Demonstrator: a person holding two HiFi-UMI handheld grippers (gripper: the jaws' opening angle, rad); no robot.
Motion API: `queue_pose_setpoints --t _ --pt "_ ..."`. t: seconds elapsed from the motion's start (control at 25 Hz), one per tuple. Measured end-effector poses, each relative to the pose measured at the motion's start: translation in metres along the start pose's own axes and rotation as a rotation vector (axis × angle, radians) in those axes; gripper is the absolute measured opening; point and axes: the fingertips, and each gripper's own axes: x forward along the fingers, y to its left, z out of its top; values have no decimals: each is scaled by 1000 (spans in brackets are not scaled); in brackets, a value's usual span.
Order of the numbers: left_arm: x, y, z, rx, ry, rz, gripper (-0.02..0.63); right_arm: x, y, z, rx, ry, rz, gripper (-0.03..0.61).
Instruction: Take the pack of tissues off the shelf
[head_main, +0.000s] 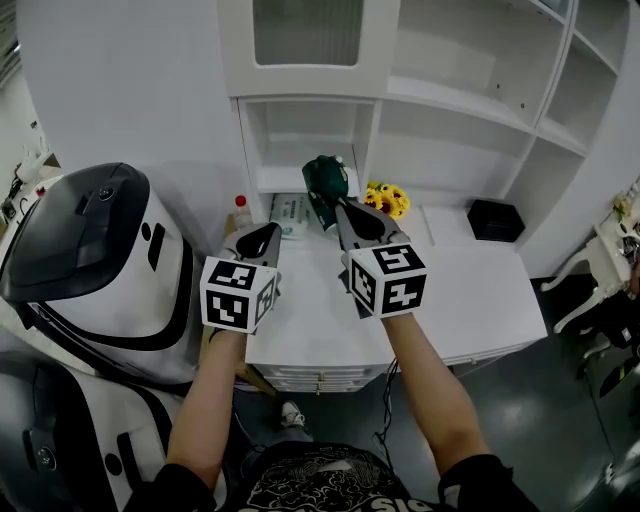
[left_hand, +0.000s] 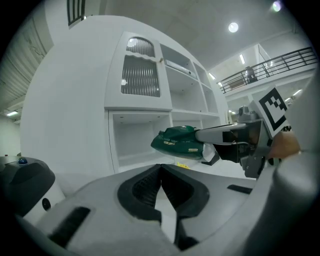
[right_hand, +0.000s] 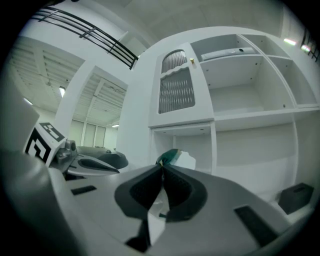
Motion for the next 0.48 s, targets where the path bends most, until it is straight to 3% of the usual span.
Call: queue_pose_setpoints --t 0.48 --pt "-49 -22 -19 16 1 20 8 -48 18 -27 40 6 -27 9"
